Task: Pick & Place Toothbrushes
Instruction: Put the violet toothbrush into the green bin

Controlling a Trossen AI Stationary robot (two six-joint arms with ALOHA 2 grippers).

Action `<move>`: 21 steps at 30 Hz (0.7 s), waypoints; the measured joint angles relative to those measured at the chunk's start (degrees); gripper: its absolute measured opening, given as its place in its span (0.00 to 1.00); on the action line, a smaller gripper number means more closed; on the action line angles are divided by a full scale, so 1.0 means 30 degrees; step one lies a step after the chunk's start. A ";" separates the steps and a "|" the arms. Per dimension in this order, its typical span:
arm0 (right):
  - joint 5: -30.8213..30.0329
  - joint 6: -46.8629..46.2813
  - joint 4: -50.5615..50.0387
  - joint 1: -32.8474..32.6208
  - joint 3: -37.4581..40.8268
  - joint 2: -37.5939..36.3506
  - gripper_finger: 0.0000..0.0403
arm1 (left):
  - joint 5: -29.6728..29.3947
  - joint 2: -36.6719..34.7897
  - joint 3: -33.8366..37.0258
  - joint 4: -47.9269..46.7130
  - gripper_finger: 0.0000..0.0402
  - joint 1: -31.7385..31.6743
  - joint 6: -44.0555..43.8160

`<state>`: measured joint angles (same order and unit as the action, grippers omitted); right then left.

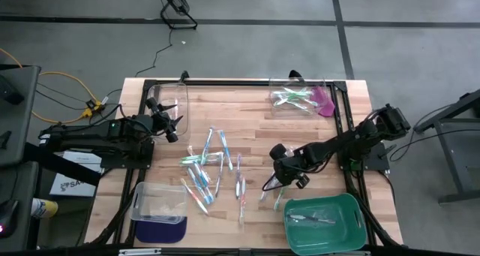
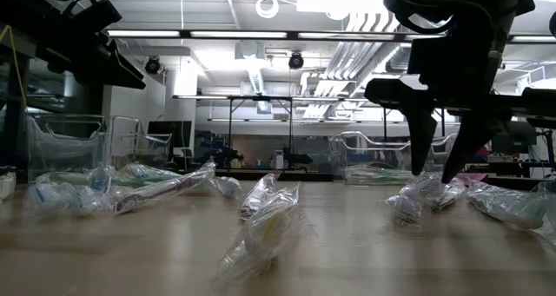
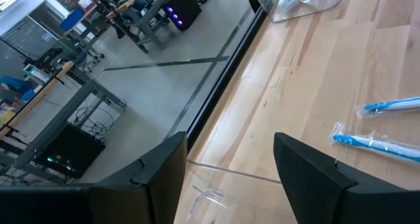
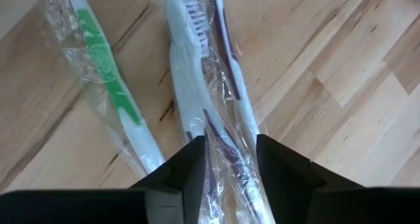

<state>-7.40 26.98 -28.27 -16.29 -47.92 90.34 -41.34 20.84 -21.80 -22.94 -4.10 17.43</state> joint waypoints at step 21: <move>-0.0146 -0.0633 0.0372 -0.0015 -0.0007 0.1305 0.23 | 0.0000 0.0002 0.0002 -0.0058 0.55 -0.0004 0.0000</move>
<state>-7.84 25.08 -27.16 -16.34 -47.94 94.26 -41.34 20.85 -21.79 -23.11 -4.11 17.43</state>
